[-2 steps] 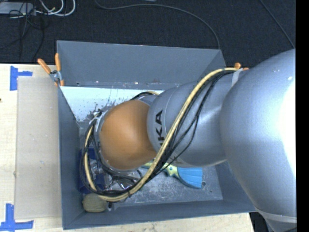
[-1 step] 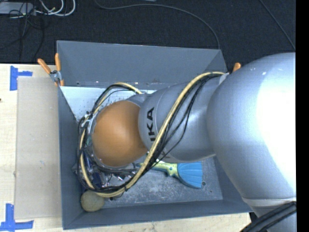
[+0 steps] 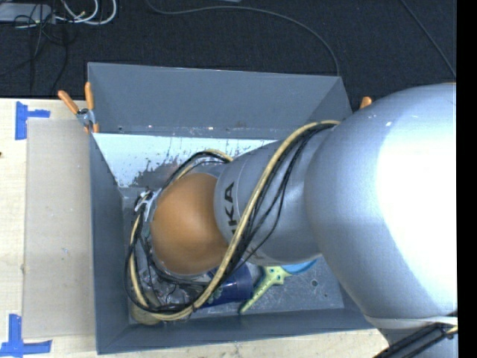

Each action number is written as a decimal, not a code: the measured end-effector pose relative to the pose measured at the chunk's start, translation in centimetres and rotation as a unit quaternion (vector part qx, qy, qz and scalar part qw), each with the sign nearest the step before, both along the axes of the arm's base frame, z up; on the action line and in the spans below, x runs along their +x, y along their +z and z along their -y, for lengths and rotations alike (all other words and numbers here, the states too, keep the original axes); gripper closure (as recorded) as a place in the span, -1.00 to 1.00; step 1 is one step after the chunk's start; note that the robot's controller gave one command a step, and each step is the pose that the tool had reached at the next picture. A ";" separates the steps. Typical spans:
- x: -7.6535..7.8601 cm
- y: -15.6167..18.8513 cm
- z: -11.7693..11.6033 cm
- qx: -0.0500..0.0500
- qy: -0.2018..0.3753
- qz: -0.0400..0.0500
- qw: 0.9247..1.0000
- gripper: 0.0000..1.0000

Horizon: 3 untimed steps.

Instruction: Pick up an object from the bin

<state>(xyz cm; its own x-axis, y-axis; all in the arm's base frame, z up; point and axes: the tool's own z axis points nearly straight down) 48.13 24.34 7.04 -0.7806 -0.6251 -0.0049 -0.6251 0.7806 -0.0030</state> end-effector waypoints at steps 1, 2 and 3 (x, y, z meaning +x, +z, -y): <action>0.0 0.0 0.0 0.000 0.000 0.000 1.000 1.00; -0.1 0.4 0.0 0.000 -0.001 -0.001 1.000 1.00; -0.1 1.1 0.0 -0.001 -0.001 -0.002 1.000 1.00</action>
Offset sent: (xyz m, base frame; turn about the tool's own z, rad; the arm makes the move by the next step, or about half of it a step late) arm -0.0002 -0.0002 0.0234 0.0000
